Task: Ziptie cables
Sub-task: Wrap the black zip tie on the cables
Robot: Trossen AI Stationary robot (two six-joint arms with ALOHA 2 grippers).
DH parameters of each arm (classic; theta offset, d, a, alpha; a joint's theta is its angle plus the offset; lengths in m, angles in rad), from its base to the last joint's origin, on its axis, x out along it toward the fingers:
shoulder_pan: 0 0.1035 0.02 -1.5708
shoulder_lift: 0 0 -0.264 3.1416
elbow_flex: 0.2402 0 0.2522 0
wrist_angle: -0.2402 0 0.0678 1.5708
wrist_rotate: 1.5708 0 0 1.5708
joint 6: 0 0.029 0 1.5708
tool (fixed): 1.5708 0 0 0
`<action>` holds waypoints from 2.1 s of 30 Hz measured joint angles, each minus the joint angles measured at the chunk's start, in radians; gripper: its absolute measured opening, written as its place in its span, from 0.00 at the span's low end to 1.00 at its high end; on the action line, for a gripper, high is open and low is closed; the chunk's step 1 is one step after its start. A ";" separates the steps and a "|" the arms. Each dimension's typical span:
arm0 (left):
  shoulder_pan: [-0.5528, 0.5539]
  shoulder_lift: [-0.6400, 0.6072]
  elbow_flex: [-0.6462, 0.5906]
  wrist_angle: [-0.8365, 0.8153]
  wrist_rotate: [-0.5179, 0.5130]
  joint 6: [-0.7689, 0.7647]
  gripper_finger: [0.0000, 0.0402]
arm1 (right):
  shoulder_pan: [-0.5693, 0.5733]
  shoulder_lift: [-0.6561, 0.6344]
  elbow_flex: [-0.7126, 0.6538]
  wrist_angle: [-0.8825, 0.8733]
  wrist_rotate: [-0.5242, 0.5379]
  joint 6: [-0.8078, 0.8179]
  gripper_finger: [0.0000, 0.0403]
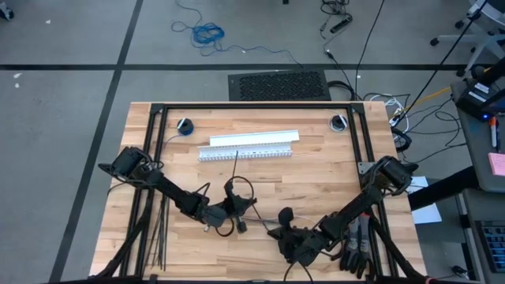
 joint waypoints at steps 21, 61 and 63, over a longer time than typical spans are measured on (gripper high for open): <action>-0.055 0.254 0.266 0.031 0.148 -0.127 0.00 | 0.112 0.000 0.003 -0.089 -0.346 0.365 0.01; 0.050 0.298 0.381 0.008 -0.188 -0.210 0.00 | 0.153 -0.007 0.054 -0.168 -0.130 0.477 0.36; 0.064 0.298 0.381 0.002 -0.184 -0.210 0.00 | 0.153 -0.007 0.054 -0.169 -0.130 0.479 0.36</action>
